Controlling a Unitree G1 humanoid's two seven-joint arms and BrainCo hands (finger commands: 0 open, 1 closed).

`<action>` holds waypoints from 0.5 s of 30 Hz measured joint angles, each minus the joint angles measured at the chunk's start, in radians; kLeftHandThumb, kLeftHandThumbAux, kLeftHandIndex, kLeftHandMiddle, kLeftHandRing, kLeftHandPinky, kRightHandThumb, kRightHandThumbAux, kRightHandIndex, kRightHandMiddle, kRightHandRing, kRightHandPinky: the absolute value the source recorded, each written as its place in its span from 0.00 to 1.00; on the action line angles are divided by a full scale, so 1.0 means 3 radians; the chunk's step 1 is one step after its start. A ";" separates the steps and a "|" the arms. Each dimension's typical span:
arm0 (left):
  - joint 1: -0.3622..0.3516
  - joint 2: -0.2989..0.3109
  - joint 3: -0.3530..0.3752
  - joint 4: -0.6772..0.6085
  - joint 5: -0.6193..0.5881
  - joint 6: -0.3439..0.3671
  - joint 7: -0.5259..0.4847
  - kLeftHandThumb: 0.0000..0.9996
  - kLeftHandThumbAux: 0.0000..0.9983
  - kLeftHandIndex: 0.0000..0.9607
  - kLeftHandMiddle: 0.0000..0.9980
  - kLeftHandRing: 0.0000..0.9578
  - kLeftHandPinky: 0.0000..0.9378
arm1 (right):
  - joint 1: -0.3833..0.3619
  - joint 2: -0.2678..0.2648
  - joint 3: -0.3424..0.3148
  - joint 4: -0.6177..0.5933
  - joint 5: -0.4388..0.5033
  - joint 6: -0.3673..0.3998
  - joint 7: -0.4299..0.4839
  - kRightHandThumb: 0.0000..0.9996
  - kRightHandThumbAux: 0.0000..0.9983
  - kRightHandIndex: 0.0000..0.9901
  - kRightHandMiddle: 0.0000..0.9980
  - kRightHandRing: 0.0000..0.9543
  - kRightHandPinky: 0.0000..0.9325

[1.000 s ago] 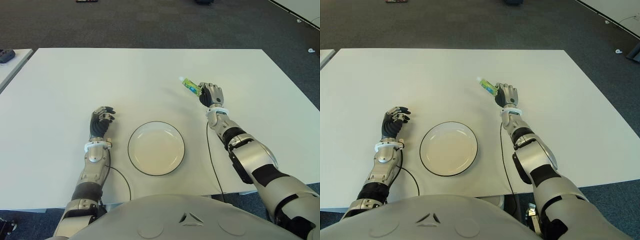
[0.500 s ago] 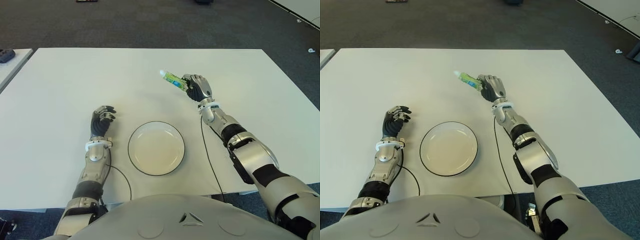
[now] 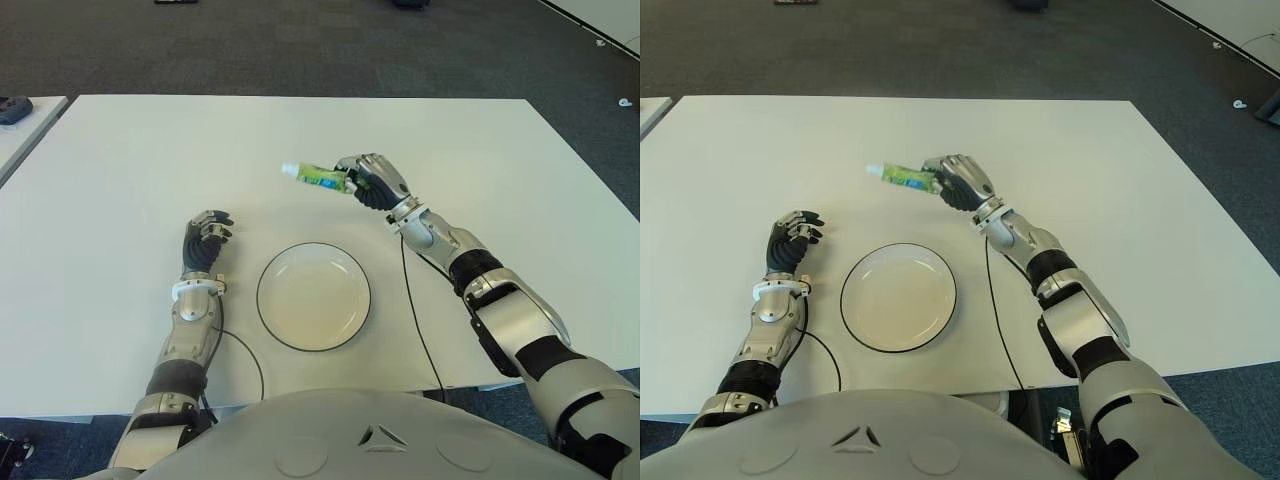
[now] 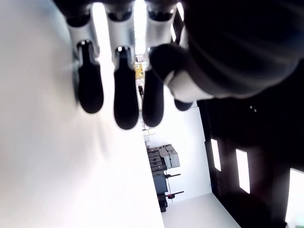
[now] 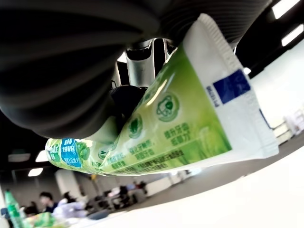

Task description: Put the toothpaste on the table into the plate.

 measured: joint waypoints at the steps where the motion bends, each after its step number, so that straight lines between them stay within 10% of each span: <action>1: 0.0000 0.0000 0.0000 0.0000 0.0000 0.0000 0.0000 0.83 0.68 0.43 0.48 0.58 0.56 | 0.0037 -0.0008 0.0017 -0.0049 -0.0004 -0.0046 0.0039 0.85 0.68 0.43 0.56 0.87 0.89; 15: 0.0004 -0.0024 0.0004 -0.0006 0.0000 0.0000 0.0003 0.83 0.68 0.44 0.47 0.58 0.55 | 0.0265 -0.0140 0.0151 -0.0411 -0.0242 -0.0620 0.0256 0.85 0.68 0.43 0.56 0.89 0.91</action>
